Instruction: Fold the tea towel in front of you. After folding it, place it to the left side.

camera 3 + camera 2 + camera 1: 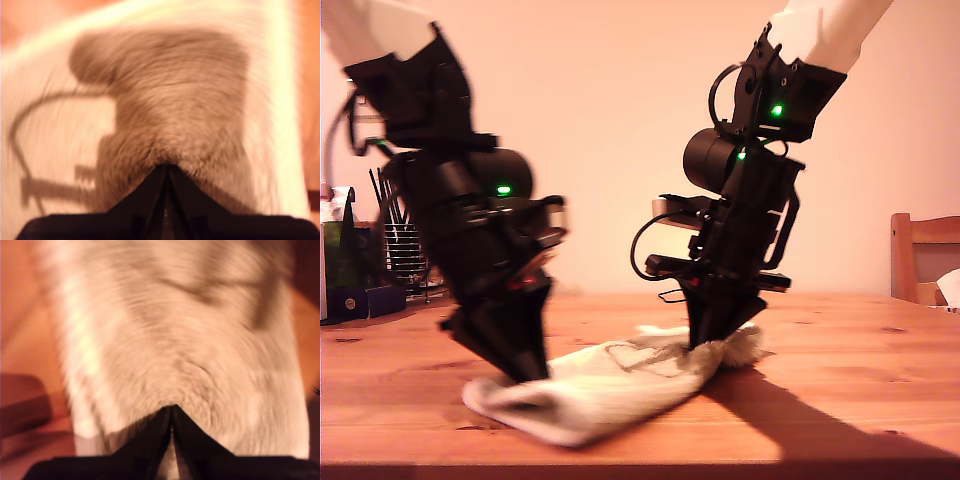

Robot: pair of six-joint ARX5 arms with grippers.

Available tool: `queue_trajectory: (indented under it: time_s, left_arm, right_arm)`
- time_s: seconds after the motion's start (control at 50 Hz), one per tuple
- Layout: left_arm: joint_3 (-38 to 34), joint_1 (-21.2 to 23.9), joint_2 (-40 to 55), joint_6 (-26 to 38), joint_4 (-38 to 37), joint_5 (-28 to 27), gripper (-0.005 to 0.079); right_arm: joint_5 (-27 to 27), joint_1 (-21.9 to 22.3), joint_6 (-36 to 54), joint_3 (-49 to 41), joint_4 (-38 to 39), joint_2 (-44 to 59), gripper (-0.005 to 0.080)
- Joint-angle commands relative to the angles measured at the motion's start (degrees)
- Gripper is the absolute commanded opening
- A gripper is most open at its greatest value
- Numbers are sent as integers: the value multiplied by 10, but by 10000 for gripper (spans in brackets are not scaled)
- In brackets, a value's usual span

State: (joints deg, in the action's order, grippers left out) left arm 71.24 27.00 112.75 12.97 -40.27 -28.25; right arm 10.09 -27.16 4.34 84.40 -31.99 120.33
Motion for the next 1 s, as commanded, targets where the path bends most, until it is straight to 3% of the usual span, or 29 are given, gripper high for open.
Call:
queue_trajectory:
  time_s: [0.0,0.36,0.58,0.98]
  left_arm:
    - [-8,17,23,-4,-1,-12,-21]
    - [-8,74,23,-25,25,-18,-21]
    - [-8,69,19,-23,35,-20,-21]
    - [-8,48,-48,-5,117,-12,-21]
  right_arm:
    - [0,-10,-4,-8,18,19,-11]
    - [14,-35,-22,-6,86,20,-10]
    - [19,-27,-50,-6,55,10,37]
    - [-14,-27,-76,-6,91,-68,32]
